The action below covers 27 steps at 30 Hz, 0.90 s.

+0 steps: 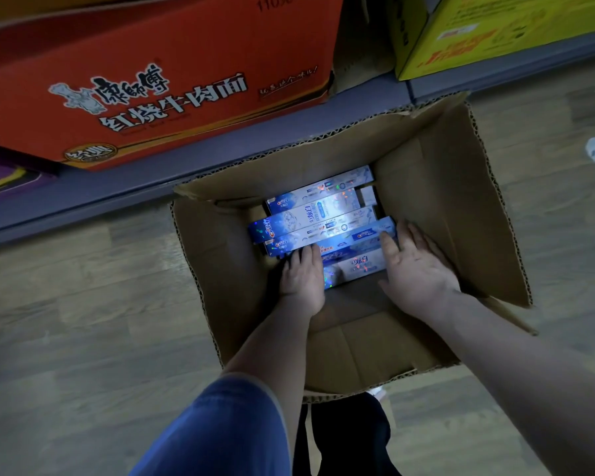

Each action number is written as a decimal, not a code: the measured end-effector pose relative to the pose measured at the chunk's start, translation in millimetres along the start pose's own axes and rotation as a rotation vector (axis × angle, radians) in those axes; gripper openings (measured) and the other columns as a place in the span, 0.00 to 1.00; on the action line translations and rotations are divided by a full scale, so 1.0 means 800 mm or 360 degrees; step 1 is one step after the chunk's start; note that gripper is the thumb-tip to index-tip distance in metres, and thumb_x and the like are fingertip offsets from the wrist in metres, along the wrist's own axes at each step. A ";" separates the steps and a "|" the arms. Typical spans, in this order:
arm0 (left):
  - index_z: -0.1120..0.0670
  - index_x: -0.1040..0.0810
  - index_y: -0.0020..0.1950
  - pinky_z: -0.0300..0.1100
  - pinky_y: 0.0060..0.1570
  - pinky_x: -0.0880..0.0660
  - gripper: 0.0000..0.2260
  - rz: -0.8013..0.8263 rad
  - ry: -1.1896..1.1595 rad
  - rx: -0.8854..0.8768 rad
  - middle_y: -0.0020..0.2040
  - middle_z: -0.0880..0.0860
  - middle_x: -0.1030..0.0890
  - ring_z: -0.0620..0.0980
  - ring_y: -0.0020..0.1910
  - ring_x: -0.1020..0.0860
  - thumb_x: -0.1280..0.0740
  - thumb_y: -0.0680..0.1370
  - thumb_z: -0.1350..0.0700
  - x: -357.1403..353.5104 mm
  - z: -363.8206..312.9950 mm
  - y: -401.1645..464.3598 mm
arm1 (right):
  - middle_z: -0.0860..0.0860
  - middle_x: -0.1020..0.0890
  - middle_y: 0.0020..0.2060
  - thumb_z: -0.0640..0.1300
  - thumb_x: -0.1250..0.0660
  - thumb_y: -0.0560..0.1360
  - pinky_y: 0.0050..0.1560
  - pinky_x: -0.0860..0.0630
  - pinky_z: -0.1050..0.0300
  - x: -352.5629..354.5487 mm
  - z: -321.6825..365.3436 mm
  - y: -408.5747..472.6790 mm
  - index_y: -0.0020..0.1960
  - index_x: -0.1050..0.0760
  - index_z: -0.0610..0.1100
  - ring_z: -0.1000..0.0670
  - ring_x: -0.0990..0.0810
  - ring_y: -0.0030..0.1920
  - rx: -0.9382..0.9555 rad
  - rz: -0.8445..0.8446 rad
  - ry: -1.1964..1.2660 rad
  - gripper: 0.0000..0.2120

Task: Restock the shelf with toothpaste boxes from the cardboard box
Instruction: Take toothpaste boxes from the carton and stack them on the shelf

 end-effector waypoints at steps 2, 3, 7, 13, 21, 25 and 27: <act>0.58 0.42 0.72 0.45 0.64 0.36 0.25 -0.0019 -0.0041 0.0059 0.67 0.56 0.35 0.55 0.66 0.35 0.39 0.76 0.57 0.005 0.002 0.008 | 0.41 0.53 0.75 0.46 0.46 0.79 0.75 0.54 0.51 0.004 0.000 0.001 0.76 0.55 0.44 0.43 0.56 0.76 -0.0010 -0.0007 0.0036 0.29; 0.58 0.40 0.70 0.45 0.63 0.35 0.23 -0.0024 -0.0024 0.0070 0.66 0.56 0.34 0.55 0.65 0.35 0.39 0.76 0.57 0.010 0.001 0.013 | 0.41 0.53 0.75 0.47 0.46 0.79 0.75 0.54 0.51 0.008 0.001 0.003 0.76 0.55 0.44 0.43 0.56 0.76 -0.0003 -0.0022 0.0046 0.30; 0.59 0.34 0.66 0.45 0.62 0.34 0.17 0.0003 0.0086 0.0062 0.65 0.58 0.33 0.56 0.64 0.34 0.41 0.77 0.59 0.017 -0.003 0.025 | 0.40 0.52 0.75 0.48 0.44 0.79 0.75 0.53 0.51 0.028 0.008 0.010 0.76 0.55 0.42 0.42 0.55 0.76 0.0069 -0.0124 0.0063 0.31; 0.61 0.33 0.65 0.46 0.62 0.34 0.15 0.0072 0.0050 0.0152 0.65 0.60 0.31 0.58 0.65 0.33 0.43 0.79 0.61 0.018 -0.002 0.033 | 0.40 0.52 0.75 0.47 0.44 0.79 0.75 0.52 0.50 0.010 0.000 0.006 0.76 0.53 0.44 0.42 0.55 0.76 0.0011 -0.0038 0.0150 0.29; 0.52 0.22 0.32 0.34 0.28 0.31 0.10 -0.0047 0.0080 0.0121 0.31 0.49 0.22 0.47 0.30 0.23 0.43 0.65 0.57 0.022 -0.004 0.024 | 0.41 0.52 0.75 0.45 0.43 0.79 0.72 0.47 0.51 0.012 0.002 0.002 0.75 0.48 0.44 0.41 0.48 0.74 0.0019 -0.0031 0.0221 0.26; 0.53 0.29 0.34 0.33 0.23 0.35 0.08 -0.0077 0.0195 0.0153 0.26 0.50 0.25 0.46 0.22 0.27 0.46 0.67 0.62 0.019 -0.009 0.021 | 0.42 0.51 0.75 0.45 0.44 0.79 0.71 0.44 0.51 0.003 0.000 -0.005 0.74 0.46 0.45 0.40 0.45 0.73 -0.0013 0.0049 0.0226 0.25; 0.54 0.35 0.37 0.33 0.23 0.35 0.04 -0.0034 0.0194 0.0103 0.25 0.49 0.26 0.46 0.22 0.27 0.45 0.67 0.63 0.020 -0.013 0.019 | 0.42 0.50 0.74 0.45 0.44 0.79 0.70 0.43 0.51 0.003 0.000 -0.005 0.74 0.45 0.46 0.41 0.44 0.73 -0.0019 0.0043 0.0212 0.24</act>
Point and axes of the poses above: each hand's wrist, its own y-axis towards the middle knuckle, its own x-axis out of the back of the hand, z = x × y, the point moved 7 cm from there along y, towards the middle knuckle
